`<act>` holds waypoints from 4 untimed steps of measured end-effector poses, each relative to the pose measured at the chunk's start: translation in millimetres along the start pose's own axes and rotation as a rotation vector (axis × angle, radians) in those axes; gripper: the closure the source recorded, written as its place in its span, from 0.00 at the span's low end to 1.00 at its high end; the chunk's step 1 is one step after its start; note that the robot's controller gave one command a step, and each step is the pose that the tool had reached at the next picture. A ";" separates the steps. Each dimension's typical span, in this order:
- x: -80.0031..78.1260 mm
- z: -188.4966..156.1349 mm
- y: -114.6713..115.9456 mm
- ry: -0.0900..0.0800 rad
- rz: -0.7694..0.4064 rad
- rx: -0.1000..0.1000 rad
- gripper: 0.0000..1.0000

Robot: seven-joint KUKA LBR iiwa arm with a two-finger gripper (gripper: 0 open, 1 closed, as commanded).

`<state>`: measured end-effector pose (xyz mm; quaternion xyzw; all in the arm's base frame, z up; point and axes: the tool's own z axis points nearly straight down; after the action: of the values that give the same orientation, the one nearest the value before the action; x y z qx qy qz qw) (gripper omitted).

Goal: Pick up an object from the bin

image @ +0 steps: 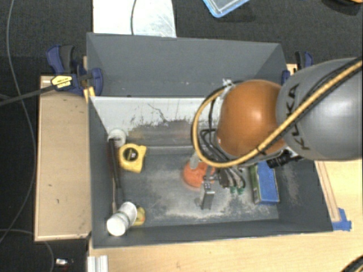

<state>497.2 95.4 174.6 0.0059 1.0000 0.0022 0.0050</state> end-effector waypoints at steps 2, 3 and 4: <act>-19.7 40.9 -49.8 -0.005 0.178 -0.002 0.00; -41.9 57.5 -51.2 -0.003 0.071 0.000 0.00; -68.2 73.3 -65.6 -0.009 0.185 -0.003 0.00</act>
Offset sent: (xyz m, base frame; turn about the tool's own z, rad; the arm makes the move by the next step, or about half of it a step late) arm 0.0250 -0.0504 -0.0466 0.1641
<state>565.3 29.4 101.7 0.0985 0.9951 0.0040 0.0091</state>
